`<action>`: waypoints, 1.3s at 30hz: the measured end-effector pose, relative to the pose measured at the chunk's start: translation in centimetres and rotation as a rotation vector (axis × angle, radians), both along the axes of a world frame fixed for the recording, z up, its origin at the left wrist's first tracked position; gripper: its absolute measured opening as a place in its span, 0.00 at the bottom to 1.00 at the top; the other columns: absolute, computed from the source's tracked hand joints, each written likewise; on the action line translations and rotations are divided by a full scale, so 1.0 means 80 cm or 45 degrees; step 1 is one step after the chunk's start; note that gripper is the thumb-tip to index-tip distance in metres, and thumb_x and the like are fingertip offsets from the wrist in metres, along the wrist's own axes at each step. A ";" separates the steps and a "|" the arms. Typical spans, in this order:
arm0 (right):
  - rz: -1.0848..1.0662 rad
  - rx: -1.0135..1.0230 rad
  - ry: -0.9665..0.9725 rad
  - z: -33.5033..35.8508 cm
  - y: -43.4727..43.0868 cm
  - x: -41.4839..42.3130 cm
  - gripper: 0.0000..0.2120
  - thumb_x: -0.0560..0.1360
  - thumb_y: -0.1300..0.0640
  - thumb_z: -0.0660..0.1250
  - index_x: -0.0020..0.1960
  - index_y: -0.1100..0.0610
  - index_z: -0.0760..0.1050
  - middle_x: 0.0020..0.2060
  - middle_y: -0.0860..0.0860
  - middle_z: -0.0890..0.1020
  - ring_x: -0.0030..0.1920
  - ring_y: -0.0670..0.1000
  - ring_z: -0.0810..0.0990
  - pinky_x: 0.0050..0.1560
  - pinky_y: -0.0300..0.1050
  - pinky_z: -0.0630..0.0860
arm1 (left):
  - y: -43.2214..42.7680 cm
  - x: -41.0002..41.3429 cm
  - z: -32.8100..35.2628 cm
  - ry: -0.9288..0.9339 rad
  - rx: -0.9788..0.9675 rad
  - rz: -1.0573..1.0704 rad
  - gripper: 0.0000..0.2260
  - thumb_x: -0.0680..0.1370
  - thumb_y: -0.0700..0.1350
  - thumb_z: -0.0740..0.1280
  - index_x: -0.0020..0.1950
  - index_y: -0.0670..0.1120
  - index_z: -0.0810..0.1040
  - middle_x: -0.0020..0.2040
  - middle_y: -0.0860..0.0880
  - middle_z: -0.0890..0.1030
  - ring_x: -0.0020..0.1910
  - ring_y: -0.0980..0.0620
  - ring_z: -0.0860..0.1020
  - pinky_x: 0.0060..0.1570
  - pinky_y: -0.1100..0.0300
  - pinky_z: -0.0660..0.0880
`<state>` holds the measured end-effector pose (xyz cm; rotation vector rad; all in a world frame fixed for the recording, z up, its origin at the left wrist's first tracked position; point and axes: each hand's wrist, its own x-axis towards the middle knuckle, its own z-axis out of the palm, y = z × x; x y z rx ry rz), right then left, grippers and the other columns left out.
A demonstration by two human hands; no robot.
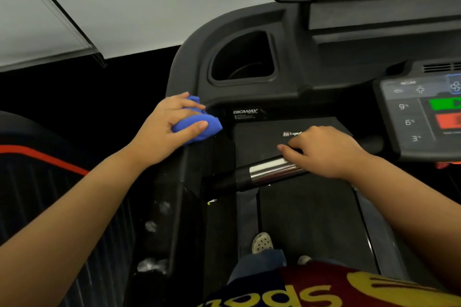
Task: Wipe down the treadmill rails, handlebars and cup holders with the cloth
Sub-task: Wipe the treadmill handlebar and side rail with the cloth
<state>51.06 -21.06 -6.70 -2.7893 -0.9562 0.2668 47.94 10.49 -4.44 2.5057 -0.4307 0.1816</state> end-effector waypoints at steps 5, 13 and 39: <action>0.042 -0.004 0.013 -0.003 0.000 0.002 0.27 0.77 0.38 0.47 0.33 0.53 0.72 0.28 0.49 0.74 0.31 0.51 0.74 0.33 0.48 0.71 | -0.018 -0.062 0.004 0.025 0.136 0.024 0.22 0.74 0.65 0.59 0.53 0.52 0.82 0.57 0.57 0.78 0.70 0.56 0.65 0.70 0.51 0.61; 0.113 0.007 0.035 0.000 -0.002 0.001 0.27 0.80 0.41 0.47 0.31 0.54 0.69 0.28 0.50 0.74 0.29 0.50 0.72 0.29 0.46 0.63 | -0.030 -0.123 0.014 0.095 0.206 -0.100 0.15 0.75 0.60 0.63 0.52 0.53 0.82 0.56 0.58 0.78 0.70 0.59 0.64 0.71 0.62 0.56; 0.020 0.112 -0.043 0.002 -0.001 -0.001 0.21 0.78 0.42 0.52 0.31 0.52 0.68 0.28 0.48 0.73 0.28 0.46 0.72 0.27 0.42 0.66 | -0.055 0.018 0.027 0.296 1.048 -0.126 0.25 0.74 0.69 0.52 0.57 0.58 0.80 0.78 0.55 0.46 0.76 0.50 0.39 0.73 0.45 0.43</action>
